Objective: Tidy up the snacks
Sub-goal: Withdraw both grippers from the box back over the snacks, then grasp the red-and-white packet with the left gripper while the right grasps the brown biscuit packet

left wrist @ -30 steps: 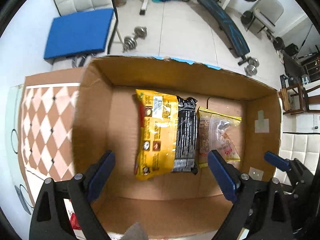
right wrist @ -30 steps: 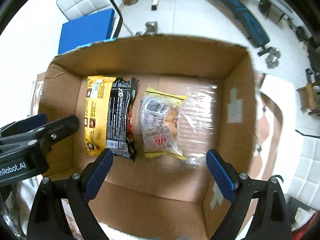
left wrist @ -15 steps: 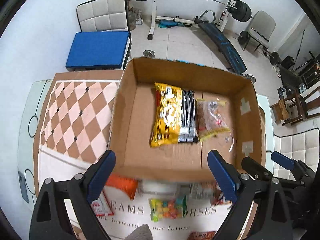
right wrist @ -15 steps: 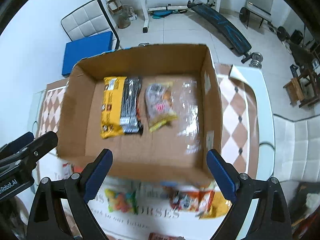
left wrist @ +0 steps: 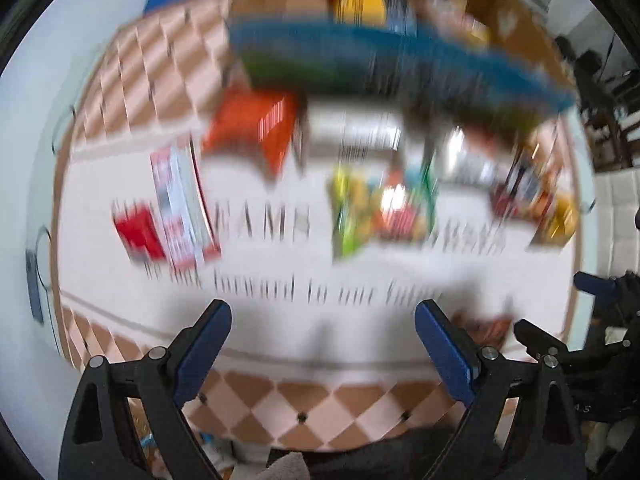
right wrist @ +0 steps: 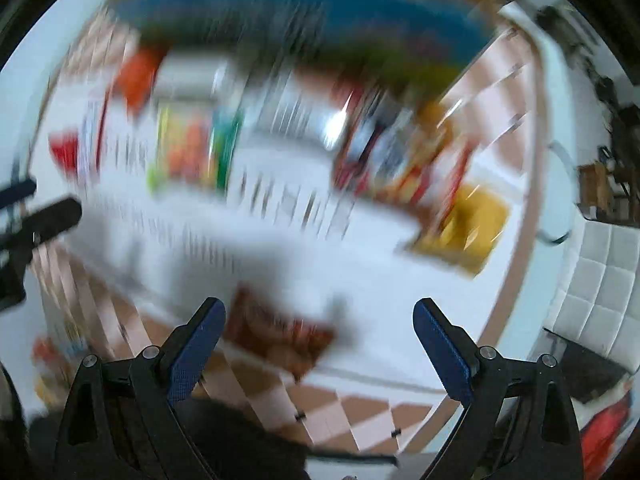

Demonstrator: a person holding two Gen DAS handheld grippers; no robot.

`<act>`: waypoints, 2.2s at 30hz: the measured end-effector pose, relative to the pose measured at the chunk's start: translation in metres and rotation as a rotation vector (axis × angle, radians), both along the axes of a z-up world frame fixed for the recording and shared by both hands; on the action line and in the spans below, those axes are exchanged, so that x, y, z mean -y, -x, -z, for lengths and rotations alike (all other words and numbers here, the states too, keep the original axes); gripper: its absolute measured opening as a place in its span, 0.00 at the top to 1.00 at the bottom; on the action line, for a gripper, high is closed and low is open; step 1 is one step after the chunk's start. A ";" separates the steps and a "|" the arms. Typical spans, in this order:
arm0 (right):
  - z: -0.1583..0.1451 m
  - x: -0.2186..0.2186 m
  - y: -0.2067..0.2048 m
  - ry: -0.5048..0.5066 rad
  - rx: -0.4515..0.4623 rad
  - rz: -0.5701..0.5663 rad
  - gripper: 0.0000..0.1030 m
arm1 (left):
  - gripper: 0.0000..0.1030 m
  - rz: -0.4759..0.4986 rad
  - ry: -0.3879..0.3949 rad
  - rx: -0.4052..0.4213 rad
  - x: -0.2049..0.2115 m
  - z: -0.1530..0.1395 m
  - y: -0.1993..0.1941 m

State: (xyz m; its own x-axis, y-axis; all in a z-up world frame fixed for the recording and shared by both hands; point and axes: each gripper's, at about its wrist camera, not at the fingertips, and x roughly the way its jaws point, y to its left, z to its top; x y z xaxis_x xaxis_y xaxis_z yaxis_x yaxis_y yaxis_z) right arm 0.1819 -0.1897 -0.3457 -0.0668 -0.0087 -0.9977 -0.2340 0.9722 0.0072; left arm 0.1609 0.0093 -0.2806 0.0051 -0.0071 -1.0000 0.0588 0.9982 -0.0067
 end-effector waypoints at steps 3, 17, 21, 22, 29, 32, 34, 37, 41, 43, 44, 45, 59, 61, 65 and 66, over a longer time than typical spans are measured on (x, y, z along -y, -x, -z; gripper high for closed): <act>0.031 -0.008 0.025 0.041 -0.055 -0.085 0.06 | 0.08 -0.007 -0.012 -0.052 -0.004 0.026 0.021; 0.082 -0.039 0.061 0.177 -0.101 -0.371 0.29 | 0.08 -0.068 -0.025 -0.123 -0.022 0.066 0.057; 0.079 -0.008 0.043 0.117 -0.120 -0.092 0.35 | 0.08 -0.133 -0.014 -0.118 -0.048 0.061 0.053; 0.079 0.001 0.039 0.083 -0.133 -0.011 0.36 | 0.08 -0.153 -0.011 -0.118 -0.056 0.060 0.051; 0.079 0.068 0.013 -0.108 -0.181 0.502 0.33 | 0.08 -0.331 0.014 -0.091 -0.118 0.056 0.003; 0.080 0.080 0.007 -0.128 -0.206 0.549 0.33 | 0.08 -0.396 0.013 -0.081 -0.138 0.061 -0.032; 0.078 0.084 0.002 -0.136 -0.210 0.551 0.33 | 0.08 -0.417 0.003 -0.086 -0.147 0.069 -0.052; 0.071 0.081 -0.014 -0.120 -0.215 0.524 0.33 | 0.08 -0.409 -0.020 -0.116 -0.152 0.085 -0.073; 0.069 0.068 -0.013 -0.114 -0.224 0.508 0.33 | 0.08 -0.366 -0.069 -0.150 -0.151 0.105 -0.092; 0.066 0.068 -0.013 -0.105 -0.219 0.495 0.33 | 0.06 -0.349 -0.090 -0.165 -0.149 0.116 -0.103; 0.071 0.063 -0.003 -0.100 -0.212 0.492 0.33 | 0.07 -0.353 -0.083 -0.154 -0.151 0.117 -0.105; 0.074 0.055 -0.009 -0.095 -0.207 0.485 0.33 | 0.07 -0.357 -0.076 -0.149 -0.154 0.118 -0.106; 0.077 0.002 -0.008 -0.047 -0.158 0.414 0.42 | 0.56 -0.261 -0.063 -0.107 -0.144 0.113 -0.078; 0.078 0.007 -0.004 -0.072 -0.173 0.432 0.42 | 0.56 -0.207 -0.063 -0.109 -0.130 0.114 -0.062; 0.080 0.011 -0.001 -0.134 -0.220 0.469 0.41 | 0.56 -0.109 -0.055 -0.122 -0.100 0.116 -0.028; 0.081 0.012 0.000 -0.144 -0.227 0.477 0.40 | 0.56 -0.092 -0.053 -0.125 -0.094 0.116 -0.021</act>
State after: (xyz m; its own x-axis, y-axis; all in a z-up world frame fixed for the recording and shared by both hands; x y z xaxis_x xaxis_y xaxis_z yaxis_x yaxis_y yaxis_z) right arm 0.1823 -0.2020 -0.4271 -0.2439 0.2104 -0.9467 0.2552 0.9557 0.1466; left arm 0.1816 0.1032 -0.3970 -0.1209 0.0407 -0.9918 -0.0304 0.9985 0.0447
